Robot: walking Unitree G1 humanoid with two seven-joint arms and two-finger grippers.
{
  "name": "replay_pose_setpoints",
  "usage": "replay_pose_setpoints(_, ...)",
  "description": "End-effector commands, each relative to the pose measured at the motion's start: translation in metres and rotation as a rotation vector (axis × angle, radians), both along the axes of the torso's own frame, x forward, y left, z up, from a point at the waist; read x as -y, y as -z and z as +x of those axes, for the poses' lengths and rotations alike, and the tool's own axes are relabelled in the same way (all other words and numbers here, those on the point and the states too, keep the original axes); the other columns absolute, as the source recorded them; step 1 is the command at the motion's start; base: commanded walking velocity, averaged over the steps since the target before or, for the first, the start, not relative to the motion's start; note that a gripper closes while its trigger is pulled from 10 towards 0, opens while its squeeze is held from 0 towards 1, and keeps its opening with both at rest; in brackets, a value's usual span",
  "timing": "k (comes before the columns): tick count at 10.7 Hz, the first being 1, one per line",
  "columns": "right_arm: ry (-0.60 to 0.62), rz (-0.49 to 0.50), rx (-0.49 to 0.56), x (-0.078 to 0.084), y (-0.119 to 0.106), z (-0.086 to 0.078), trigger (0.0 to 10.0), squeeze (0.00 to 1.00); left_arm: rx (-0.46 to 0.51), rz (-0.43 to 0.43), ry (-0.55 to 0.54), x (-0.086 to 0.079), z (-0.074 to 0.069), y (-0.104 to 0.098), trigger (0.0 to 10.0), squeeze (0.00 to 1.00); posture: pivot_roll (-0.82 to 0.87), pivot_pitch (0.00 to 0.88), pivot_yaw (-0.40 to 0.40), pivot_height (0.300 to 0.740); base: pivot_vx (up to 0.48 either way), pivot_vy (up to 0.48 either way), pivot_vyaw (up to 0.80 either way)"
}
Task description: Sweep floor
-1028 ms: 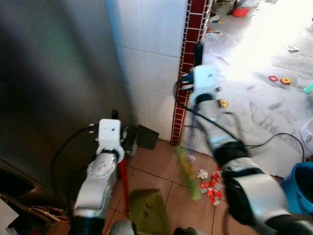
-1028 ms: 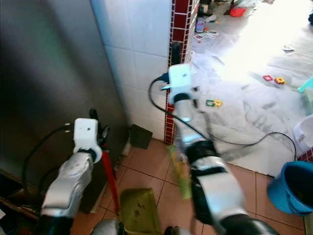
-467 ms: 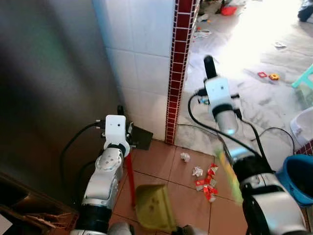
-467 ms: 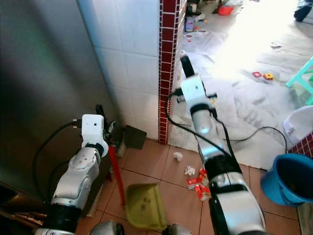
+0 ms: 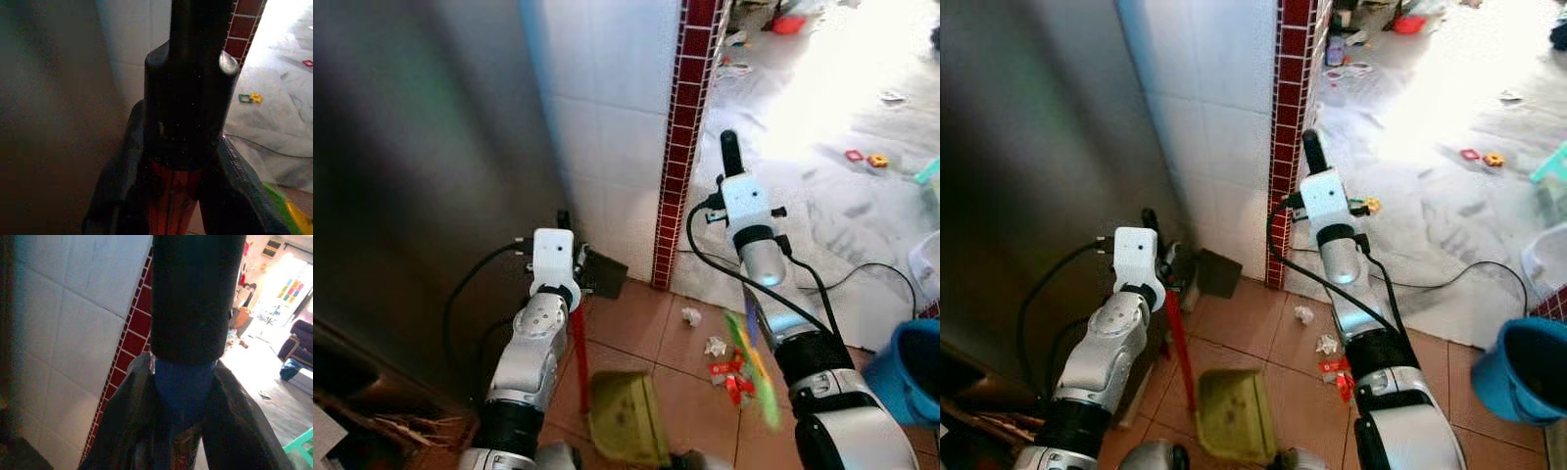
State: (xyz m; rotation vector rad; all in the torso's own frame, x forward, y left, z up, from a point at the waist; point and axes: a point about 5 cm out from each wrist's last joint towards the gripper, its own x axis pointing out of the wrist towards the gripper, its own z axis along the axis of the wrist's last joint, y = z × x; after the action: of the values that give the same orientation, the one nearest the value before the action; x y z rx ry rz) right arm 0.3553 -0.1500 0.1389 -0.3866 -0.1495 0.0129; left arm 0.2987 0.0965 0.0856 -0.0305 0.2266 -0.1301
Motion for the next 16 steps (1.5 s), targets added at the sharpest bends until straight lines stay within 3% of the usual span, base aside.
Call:
replay_pose_setpoints(1, 0.005, -0.005, 0.030, -0.001, -0.010, 0.001, 10.0, 0.00, 0.038, -0.027, 0.018, 0.006, 0.003, -0.007, 10.0, 0.00, -0.05, 0.014, 0.016, 0.740, 0.000, -0.322, 0.00)
replay_pose_setpoints(5, -0.023, -0.026, 0.039, -0.005, -0.013, 0.001, 10.0, 0.00, 0.024, -0.028, 0.013, 0.007, 0.004, -0.005, 10.0, 0.00, -0.05, 0.012, 0.013, 0.740, 0.000, -0.318, -0.43)
replay_pose_setpoints(6, -0.025, -0.026, 0.036, -0.006, -0.012, 0.000, 10.0, 0.00, 0.036, -0.061, 0.006, 0.007, 0.004, -0.006, 10.0, 0.00, -0.05, 0.013, 0.013, 0.740, 0.000, 0.000, 0.00)
replay_pose_setpoints(12, -0.044, -0.020, 0.021, -0.009, -0.009, -0.001, 10.0, 0.00, 0.045, -0.048, -0.032, 0.001, 0.005, -0.006, 10.0, 0.00, -0.05, 0.013, 0.009, 0.740, 0.000, 0.000, 0.00)
replay_pose_setpoints(13, -0.104, 0.068, 0.016, -0.015, -0.009, -0.003, 10.0, 0.00, 0.061, -0.059, -0.065, -0.002, 0.006, -0.008, 10.0, 0.00, -0.04, 0.015, 0.009, 0.740, 0.000, 0.000, 0.00)
replay_pose_setpoints(14, -0.196, 0.227, -0.039, -0.027, -0.006, -0.006, 10.0, 0.00, 0.087, -0.046, -0.094, -0.008, 0.008, -0.009, 10.0, 0.00, -0.04, 0.024, 0.006, 0.740, 0.000, 0.000, 0.00)
replay_pose_setpoints(16, -0.228, 0.254, -0.033, -0.031, -0.009, -0.010, 10.0, 0.00, 0.094, -0.004, -0.141, -0.014, 0.017, -0.005, 10.0, 0.00, -0.04, 0.057, -0.037, 0.740, 0.000, 0.000, 0.00)
